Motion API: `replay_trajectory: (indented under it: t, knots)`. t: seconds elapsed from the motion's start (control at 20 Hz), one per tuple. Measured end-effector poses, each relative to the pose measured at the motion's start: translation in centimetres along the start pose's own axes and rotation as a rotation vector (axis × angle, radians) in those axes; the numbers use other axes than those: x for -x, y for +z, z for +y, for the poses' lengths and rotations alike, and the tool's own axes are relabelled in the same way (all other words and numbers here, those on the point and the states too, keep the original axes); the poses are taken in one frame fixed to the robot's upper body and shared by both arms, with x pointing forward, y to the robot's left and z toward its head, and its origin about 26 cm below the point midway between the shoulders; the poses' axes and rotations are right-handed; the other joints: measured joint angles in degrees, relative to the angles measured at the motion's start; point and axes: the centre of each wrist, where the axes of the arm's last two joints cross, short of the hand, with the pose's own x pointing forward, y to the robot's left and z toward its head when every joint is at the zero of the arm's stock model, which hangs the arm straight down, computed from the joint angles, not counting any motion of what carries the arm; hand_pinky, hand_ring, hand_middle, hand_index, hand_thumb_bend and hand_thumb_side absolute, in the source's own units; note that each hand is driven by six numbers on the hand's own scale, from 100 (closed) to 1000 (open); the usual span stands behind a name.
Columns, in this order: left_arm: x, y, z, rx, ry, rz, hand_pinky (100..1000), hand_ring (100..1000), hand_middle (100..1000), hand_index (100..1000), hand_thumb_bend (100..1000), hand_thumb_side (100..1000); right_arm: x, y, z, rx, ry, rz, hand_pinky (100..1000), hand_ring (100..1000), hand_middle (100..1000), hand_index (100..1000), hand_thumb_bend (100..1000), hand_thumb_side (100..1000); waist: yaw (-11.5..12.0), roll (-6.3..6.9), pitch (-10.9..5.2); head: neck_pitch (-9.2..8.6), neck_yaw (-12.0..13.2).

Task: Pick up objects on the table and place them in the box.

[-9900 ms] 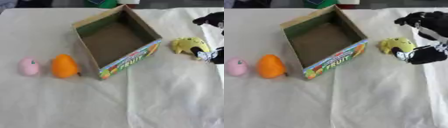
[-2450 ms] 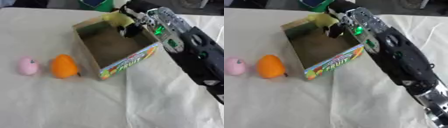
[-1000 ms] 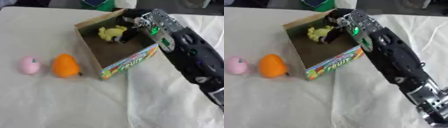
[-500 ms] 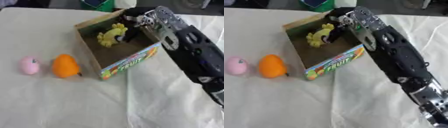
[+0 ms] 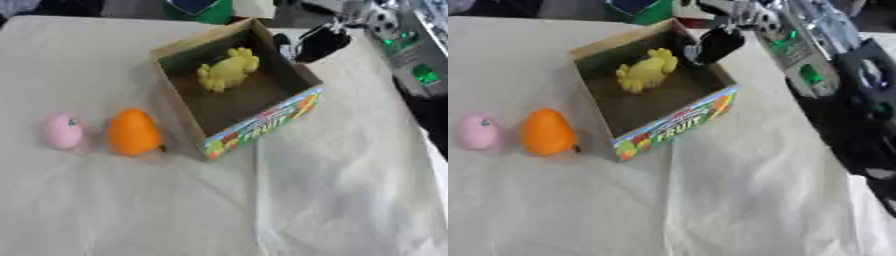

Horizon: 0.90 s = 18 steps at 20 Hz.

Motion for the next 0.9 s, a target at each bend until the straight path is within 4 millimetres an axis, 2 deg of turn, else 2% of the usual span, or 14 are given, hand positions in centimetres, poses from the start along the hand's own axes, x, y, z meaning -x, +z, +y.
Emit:
replay_trajectory:
  t: [0.05,0.1,0.2,0.25,0.5,0.9]
  knots:
    - [0.0,0.0,0.0,-0.001,0.0,0.001,555,761,772,901,365,1000,-0.1,1.0,-0.4,0.035,0.005,-0.001,785,861,839,981,208,474,-0.1,0.12,0.13,0.0,0.2]
    - [0.0,0.0,0.0,-0.003,0.001,0.002,555,761,773,901,366,1000,-0.2,2.1,-0.8,0.069,0.01,0.0,788,864,843,984,258,524,-0.2,0.26,0.2,0.0,0.4]
    - [0.0,0.1,-0.1,-0.007,0.002,0.006,554,761,772,901,366,1000,-0.2,3.8,-1.3,0.136,0.022,0.012,791,866,847,987,307,606,-0.5,0.52,0.23,-0.01,0.8]
    - [0.1,0.1,-0.1,-0.008,0.001,0.007,554,761,772,901,366,1000,-0.1,4.5,-1.4,0.168,0.026,0.02,790,866,847,987,310,613,-0.6,0.59,0.31,-0.02,0.9]
    - [0.2,0.3,-0.1,-0.015,-0.005,0.018,552,761,772,901,369,1000,1.6,6.2,-0.5,0.314,0.011,0.089,786,859,847,987,401,766,-1.4,1.03,0.81,-0.15,1.7]
    - [0.3,0.4,0.0,-0.027,-0.012,0.024,551,764,774,902,379,1000,4.4,8.0,1.6,0.431,-0.039,0.21,777,848,834,988,374,731,-1.8,1.45,1.49,-0.5,2.6]
